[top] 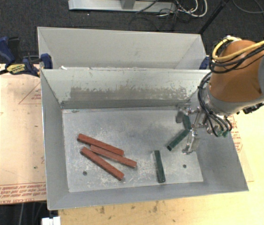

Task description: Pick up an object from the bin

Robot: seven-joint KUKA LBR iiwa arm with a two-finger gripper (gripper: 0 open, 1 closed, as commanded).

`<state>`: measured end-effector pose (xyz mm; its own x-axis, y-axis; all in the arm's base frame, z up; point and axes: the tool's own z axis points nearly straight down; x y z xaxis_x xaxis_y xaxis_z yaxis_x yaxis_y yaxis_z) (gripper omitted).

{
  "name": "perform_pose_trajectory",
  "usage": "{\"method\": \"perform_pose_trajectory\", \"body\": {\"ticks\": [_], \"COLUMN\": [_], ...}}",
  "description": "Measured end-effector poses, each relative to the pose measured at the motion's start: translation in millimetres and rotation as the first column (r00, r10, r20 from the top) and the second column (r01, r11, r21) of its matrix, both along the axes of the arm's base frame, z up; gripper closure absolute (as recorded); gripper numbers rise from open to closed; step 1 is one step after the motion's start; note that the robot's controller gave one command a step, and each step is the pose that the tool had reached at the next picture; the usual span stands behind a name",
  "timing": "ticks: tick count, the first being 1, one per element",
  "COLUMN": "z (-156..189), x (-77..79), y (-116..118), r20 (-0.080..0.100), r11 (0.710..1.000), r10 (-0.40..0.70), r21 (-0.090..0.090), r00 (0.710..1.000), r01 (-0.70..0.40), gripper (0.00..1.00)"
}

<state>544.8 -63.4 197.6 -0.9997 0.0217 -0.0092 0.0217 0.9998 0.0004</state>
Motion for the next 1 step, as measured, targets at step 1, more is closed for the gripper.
{"method": "perform_pose_trajectory", "body": {"ticks": [1], "z": [-68.3], "x": [-2.6], "y": [-2.9], "r20": [-0.004], "r11": [1.000], "r10": [0.011], "r21": [0.000], "r00": [1.000], "r01": [-0.011], "gripper": [0.00]}}
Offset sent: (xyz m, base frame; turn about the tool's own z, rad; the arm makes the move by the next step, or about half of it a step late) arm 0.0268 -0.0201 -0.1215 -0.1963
